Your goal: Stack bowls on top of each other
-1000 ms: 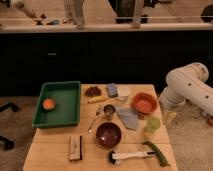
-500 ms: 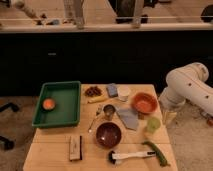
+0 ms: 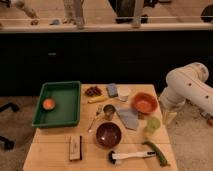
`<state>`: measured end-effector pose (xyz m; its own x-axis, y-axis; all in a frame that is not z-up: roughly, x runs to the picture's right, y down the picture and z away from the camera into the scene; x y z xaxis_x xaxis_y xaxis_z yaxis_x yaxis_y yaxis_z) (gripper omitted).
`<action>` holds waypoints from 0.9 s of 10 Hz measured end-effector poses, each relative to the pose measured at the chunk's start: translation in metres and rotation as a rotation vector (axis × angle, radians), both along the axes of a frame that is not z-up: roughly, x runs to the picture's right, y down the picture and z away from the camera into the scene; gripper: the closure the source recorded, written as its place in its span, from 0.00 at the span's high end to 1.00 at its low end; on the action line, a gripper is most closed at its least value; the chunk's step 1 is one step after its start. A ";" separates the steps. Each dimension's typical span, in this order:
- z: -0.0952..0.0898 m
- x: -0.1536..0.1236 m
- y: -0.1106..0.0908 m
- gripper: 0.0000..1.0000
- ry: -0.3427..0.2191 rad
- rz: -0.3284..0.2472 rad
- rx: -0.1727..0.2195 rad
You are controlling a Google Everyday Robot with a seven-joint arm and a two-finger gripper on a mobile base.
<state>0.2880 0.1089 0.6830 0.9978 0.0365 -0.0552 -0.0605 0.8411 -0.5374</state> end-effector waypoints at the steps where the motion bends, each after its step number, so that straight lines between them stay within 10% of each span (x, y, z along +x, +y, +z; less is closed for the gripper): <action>1: 0.000 0.000 0.000 0.80 0.000 0.000 0.000; 9: -0.014 -0.077 0.013 0.80 -0.047 -0.172 0.011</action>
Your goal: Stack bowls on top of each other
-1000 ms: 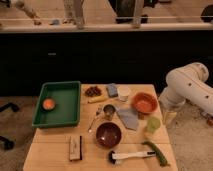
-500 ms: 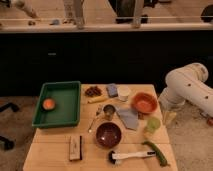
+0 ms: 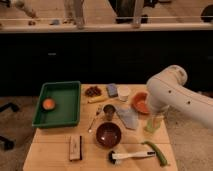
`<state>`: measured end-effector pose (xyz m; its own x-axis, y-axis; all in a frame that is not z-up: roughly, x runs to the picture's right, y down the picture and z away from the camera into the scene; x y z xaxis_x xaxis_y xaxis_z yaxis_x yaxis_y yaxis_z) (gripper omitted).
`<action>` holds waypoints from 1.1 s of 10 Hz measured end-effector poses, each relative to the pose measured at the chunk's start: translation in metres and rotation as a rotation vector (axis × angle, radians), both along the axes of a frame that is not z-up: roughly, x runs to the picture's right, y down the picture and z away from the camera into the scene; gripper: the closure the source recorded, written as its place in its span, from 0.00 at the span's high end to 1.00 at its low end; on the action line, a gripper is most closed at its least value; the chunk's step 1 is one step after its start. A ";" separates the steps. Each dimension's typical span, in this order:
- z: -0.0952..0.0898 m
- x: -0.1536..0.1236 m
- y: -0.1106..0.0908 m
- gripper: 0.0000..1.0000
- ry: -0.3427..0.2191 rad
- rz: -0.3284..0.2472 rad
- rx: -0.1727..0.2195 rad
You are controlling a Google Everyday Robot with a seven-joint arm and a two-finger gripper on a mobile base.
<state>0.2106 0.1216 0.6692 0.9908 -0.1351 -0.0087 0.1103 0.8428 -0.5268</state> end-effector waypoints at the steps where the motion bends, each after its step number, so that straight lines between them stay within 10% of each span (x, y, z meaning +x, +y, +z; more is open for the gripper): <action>1: -0.001 -0.014 0.003 0.80 -0.013 -0.032 -0.003; 11: -0.005 -0.092 0.057 0.80 -0.156 -0.333 -0.078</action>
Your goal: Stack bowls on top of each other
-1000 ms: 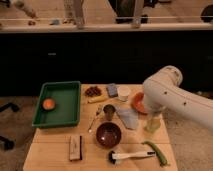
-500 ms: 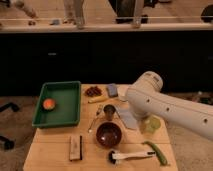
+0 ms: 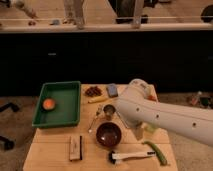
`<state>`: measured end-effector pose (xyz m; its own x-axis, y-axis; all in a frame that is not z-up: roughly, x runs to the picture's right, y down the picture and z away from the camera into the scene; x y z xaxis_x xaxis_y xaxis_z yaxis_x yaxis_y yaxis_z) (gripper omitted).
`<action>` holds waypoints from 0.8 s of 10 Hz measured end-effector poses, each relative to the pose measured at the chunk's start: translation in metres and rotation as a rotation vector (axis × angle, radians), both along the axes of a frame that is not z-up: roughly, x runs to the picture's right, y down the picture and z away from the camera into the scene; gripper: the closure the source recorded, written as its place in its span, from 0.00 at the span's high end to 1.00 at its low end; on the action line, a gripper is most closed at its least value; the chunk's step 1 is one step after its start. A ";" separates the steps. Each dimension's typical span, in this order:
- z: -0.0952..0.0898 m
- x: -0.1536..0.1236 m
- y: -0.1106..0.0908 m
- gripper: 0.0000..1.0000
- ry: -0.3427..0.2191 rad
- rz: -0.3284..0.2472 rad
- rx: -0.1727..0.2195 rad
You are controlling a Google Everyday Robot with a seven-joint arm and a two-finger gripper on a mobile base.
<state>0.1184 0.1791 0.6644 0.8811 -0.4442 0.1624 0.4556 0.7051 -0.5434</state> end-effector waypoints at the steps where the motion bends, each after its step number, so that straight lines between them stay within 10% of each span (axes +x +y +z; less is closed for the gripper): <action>1: -0.001 -0.007 0.007 0.80 -0.022 -0.035 -0.014; 8: -0.006 -0.034 0.050 0.80 -0.168 -0.258 -0.131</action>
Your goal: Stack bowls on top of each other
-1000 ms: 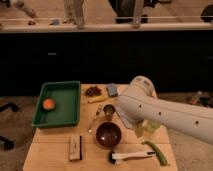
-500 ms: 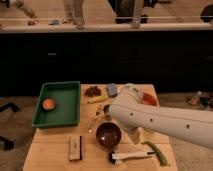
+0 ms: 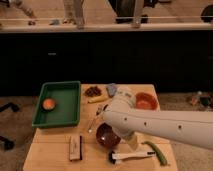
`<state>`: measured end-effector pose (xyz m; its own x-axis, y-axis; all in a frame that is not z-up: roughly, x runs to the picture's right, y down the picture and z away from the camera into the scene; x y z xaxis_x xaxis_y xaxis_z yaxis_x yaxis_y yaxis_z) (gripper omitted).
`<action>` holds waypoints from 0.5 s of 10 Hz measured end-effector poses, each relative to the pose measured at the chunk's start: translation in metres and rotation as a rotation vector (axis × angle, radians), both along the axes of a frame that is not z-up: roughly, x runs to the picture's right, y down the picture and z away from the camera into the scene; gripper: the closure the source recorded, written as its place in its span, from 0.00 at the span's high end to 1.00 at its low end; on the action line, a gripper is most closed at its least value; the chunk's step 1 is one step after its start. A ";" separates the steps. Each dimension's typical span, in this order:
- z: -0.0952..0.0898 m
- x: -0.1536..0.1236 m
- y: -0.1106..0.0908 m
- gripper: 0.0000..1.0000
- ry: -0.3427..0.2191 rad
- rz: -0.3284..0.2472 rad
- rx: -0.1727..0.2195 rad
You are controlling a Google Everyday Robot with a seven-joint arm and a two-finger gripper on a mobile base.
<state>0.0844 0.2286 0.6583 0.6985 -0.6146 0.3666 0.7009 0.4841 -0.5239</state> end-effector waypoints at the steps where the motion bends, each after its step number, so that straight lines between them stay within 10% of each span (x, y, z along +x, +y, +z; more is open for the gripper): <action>1: 0.000 -0.006 0.003 0.80 -0.007 -0.017 -0.003; 5: 0.000 -0.046 0.008 0.80 -0.008 -0.016 0.012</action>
